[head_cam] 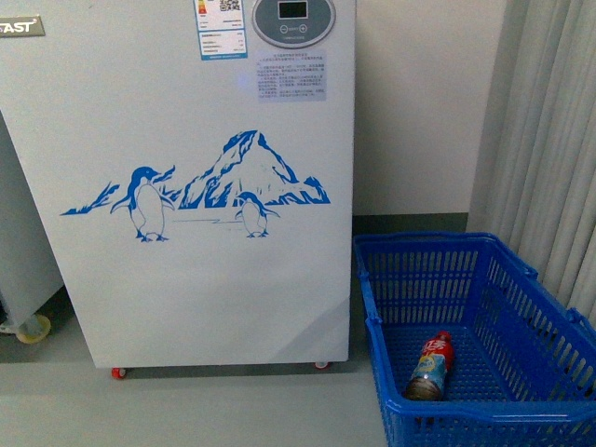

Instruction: Put drink in fridge

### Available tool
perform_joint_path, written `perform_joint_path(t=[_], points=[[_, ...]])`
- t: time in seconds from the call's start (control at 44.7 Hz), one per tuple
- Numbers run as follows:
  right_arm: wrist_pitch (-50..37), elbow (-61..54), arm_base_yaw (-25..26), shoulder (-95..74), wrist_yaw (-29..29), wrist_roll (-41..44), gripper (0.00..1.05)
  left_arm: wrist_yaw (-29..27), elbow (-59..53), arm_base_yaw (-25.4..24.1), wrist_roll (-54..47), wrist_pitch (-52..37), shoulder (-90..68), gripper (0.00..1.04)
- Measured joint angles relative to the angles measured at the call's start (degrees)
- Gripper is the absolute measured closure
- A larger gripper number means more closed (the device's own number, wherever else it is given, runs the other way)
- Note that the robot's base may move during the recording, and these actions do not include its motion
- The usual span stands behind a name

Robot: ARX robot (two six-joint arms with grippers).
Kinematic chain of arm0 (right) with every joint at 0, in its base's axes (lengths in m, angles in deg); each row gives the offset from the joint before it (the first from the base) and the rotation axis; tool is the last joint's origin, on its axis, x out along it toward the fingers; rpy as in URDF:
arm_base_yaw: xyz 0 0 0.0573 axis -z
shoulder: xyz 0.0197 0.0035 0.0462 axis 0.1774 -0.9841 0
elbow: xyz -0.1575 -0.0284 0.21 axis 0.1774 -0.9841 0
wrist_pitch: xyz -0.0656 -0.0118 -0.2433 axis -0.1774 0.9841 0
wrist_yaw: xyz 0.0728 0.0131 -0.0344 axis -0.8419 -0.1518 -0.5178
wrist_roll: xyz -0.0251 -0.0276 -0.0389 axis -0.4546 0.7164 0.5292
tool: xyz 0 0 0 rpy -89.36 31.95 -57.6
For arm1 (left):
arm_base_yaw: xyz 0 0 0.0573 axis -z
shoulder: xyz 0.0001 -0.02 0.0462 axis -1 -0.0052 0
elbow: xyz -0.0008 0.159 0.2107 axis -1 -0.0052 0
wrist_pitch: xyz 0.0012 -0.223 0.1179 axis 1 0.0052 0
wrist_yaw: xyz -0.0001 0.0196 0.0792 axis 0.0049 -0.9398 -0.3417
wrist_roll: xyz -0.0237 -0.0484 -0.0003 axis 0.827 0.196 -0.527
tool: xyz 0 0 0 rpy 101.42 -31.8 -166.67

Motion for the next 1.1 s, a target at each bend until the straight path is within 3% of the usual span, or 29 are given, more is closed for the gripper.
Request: perform_joint_path(t=[1.095], points=[[0.0, 0.0, 0.0, 0.0, 0.0, 0.0, 0.07, 0.0, 0.0, 0.0, 0.0, 0.0, 0.0, 0.08]])
